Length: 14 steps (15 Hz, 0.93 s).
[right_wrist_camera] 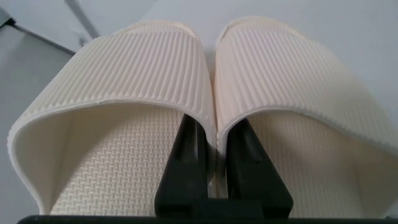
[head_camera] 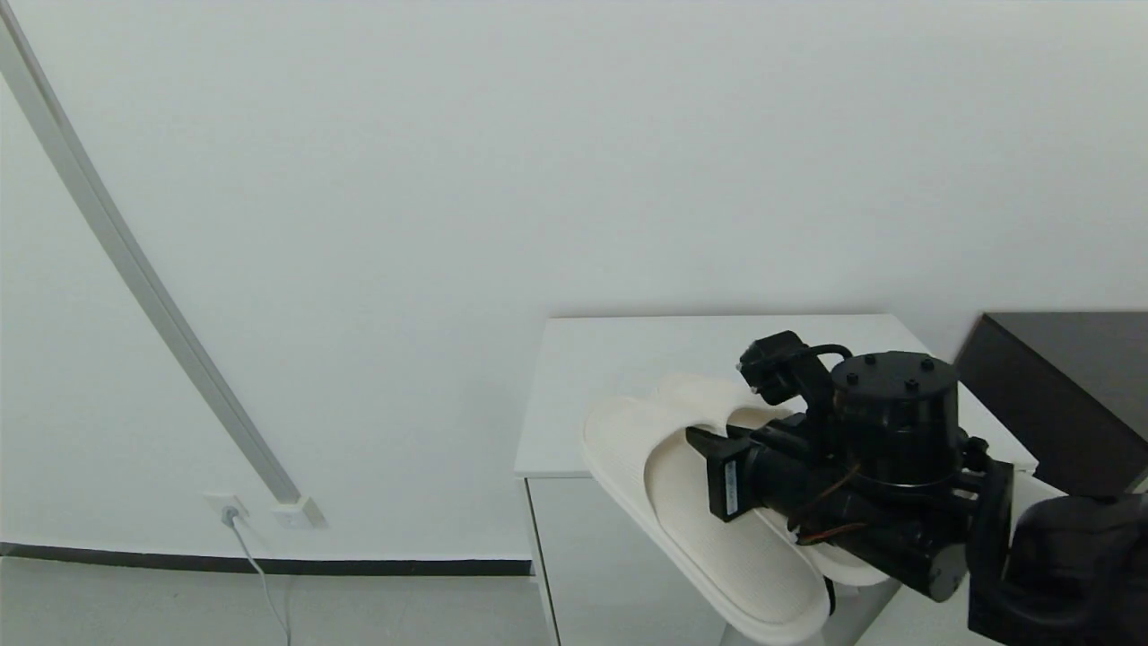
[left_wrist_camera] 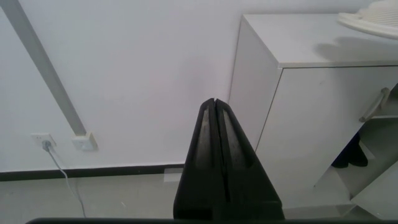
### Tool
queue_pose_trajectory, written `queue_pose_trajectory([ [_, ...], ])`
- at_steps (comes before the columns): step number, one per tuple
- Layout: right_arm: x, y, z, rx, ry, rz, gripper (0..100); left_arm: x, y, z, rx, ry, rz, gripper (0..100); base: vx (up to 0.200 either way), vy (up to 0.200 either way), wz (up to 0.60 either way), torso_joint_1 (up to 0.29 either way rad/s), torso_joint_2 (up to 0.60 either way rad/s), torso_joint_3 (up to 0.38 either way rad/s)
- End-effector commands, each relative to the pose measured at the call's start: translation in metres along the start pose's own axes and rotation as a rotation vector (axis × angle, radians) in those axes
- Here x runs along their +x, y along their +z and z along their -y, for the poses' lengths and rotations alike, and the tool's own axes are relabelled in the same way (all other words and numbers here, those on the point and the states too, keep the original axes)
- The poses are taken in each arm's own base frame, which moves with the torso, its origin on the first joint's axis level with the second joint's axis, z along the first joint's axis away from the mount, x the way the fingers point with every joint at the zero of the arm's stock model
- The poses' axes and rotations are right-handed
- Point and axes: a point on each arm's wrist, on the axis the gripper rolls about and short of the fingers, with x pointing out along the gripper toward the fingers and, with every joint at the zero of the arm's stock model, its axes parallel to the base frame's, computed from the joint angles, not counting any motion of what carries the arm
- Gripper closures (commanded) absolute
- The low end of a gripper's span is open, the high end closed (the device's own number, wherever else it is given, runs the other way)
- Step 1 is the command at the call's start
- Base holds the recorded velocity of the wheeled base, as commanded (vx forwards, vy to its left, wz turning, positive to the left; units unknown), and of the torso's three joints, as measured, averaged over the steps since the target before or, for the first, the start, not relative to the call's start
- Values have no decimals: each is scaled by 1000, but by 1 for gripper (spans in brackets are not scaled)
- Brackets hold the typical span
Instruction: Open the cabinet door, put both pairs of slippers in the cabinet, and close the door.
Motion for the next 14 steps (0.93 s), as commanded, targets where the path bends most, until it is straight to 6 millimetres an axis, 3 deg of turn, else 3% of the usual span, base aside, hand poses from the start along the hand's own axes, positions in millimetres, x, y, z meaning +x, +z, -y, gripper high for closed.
queue_pose_trajectory([
  [1, -19, 6, -3, -6, 26, 30, 100, 0, 0, 0, 0, 0, 0, 100, 0, 0, 0, 0, 0, 0],
  [10, -23, -2, -9, -17, 39, 6, 100, 0, 0, 0, 2, 0, 0, 100, 0, 0, 0, 0, 0, 0],
  [14, -23, -3, -9, -18, 42, 3, 100, 0, 0, 0, 0, 0, 0, 100, -200, 0, 0, 7, 6, 1],
])
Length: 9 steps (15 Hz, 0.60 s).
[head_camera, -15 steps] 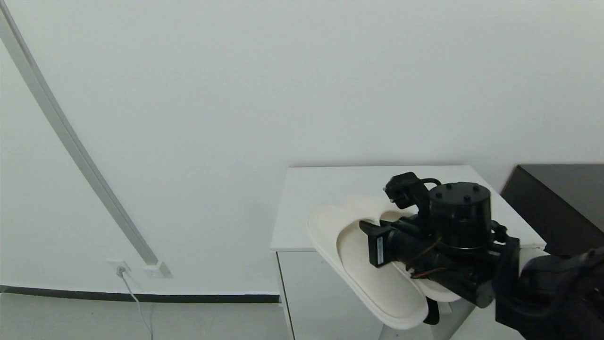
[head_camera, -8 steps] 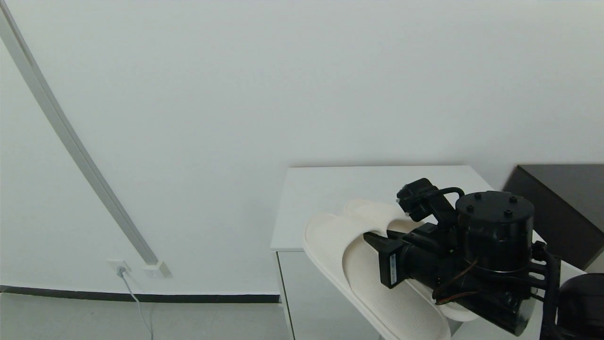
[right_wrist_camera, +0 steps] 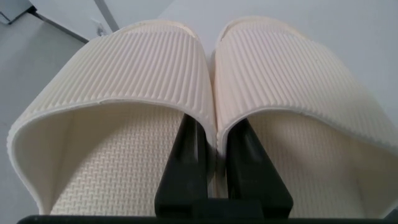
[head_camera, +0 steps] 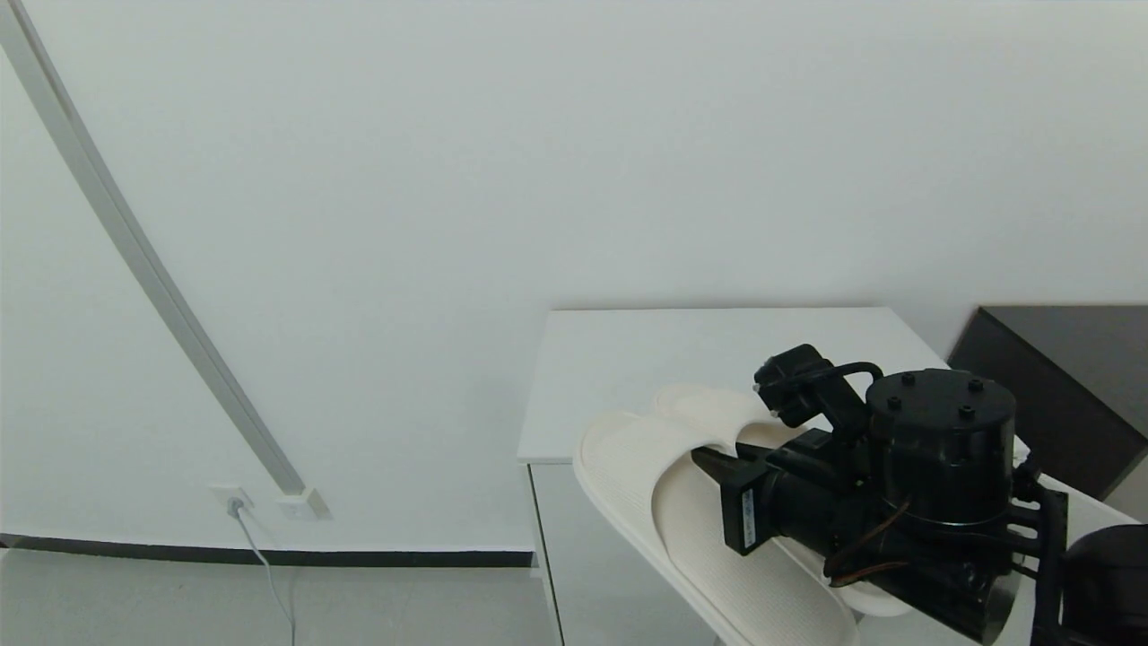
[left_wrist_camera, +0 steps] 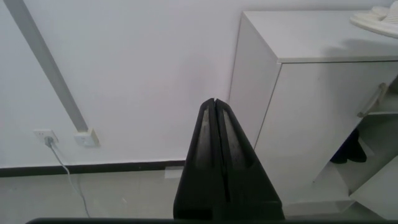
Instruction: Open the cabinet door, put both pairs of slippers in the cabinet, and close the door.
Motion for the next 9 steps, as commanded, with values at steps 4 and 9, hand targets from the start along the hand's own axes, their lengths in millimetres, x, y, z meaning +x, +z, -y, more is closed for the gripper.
queue_pose_trajectory([
  [4, -1, -3, -1, -4, 2, -9, 100, 0, 0, 0, 0, 0, 0, 100, -200, 0, 0, -8, 1, 5],
  [9, -1, -3, -1, -5, 3, -10, 100, 0, 0, 0, -2, 0, 0, 100, 0, 0, 0, 0, 0, 0],
])
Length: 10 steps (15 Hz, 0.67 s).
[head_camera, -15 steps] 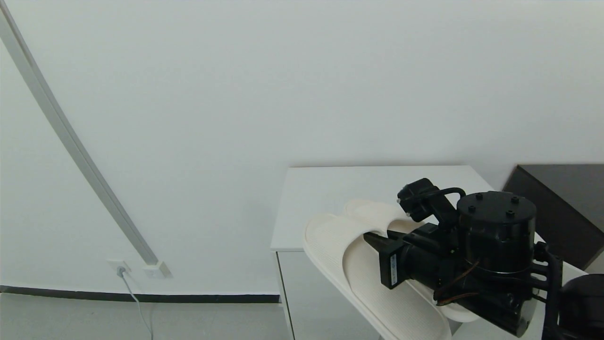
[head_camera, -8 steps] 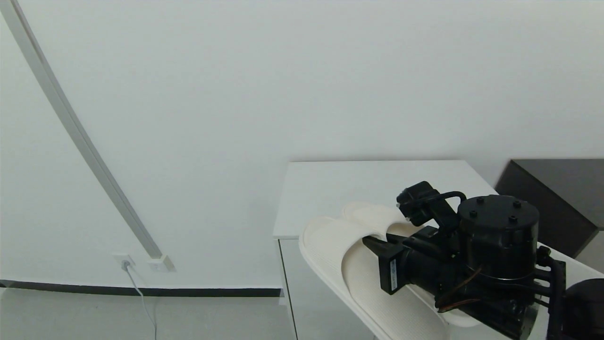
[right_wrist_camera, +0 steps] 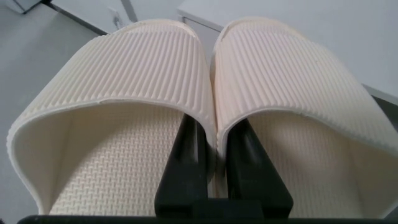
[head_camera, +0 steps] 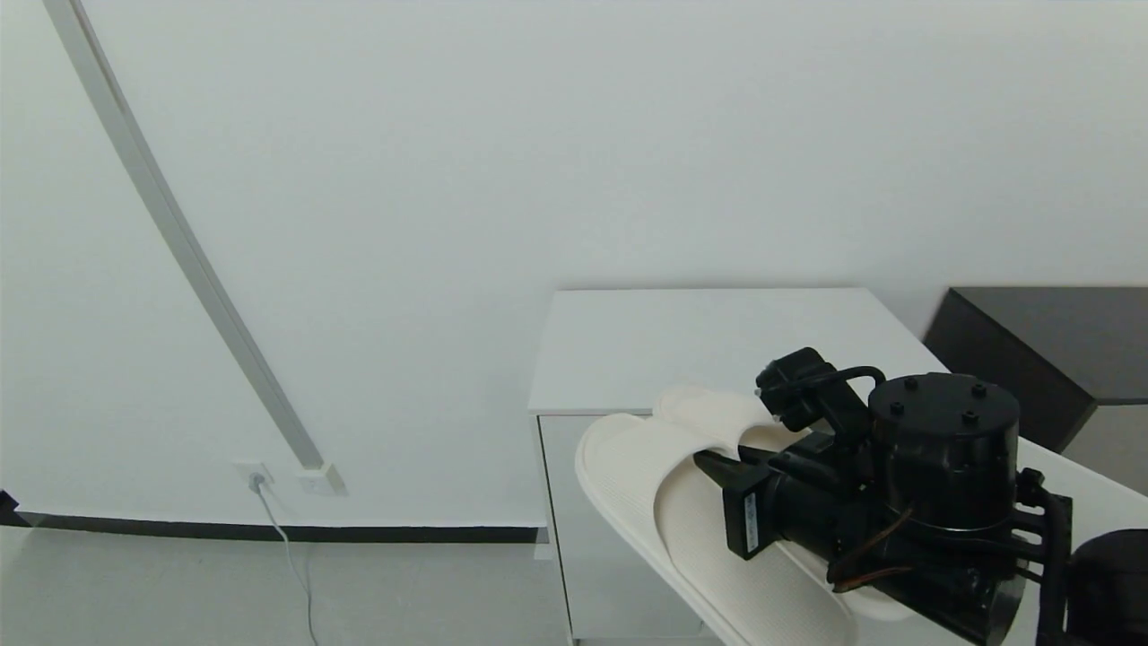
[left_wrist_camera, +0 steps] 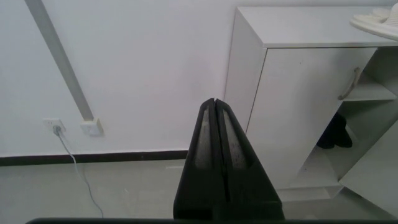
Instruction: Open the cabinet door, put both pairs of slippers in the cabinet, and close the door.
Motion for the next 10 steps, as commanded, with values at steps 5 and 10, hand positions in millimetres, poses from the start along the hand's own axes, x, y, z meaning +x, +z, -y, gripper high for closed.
queue_pose_trajectory([
  [5, 1, -3, -1, -2, 4, -11, 100, 0, 0, 0, -1, 0, 0, 100, 0, 0, 0, 0, 0, 0],
  [10, 0, -2, -1, -1, 4, -6, 100, 0, 0, 0, 0, 0, 0, 100, 0, 0, 0, 0, 0, 0],
])
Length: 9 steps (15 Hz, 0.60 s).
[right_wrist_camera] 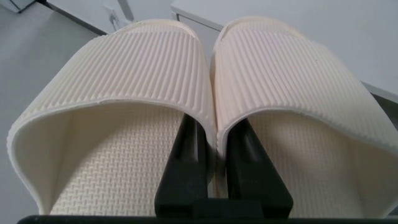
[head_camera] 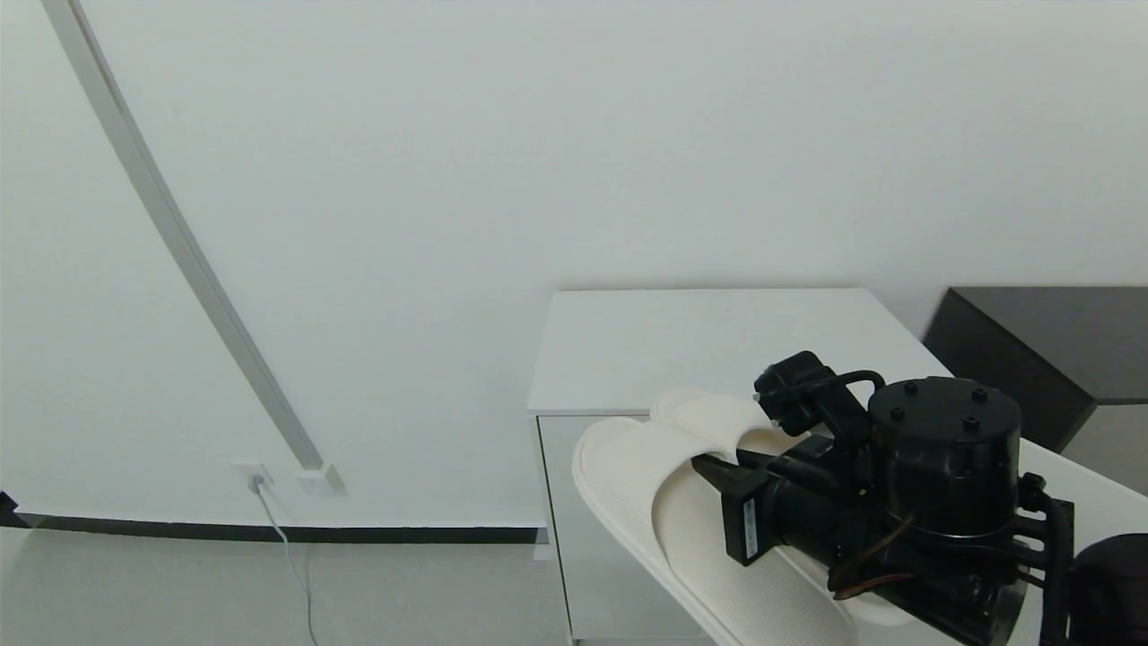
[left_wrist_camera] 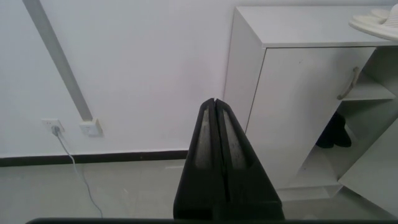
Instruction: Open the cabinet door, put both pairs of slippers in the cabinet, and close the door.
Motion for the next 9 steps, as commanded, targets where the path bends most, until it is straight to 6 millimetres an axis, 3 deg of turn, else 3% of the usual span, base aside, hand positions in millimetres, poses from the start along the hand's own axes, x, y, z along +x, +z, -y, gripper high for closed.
queue_pose_trajectory([
  [1, 1, 0, 0, 0, 1, 0, 100, 0, 0, 0, 0, 0, 0, 100, 0, 0, 0, 0, 0, 0],
  [9, 1, -1, 0, 0, 1, -2, 100, 0, 0, 0, 0, 0, 0, 100, 0, -200, 0, 1, 4, 2],
])
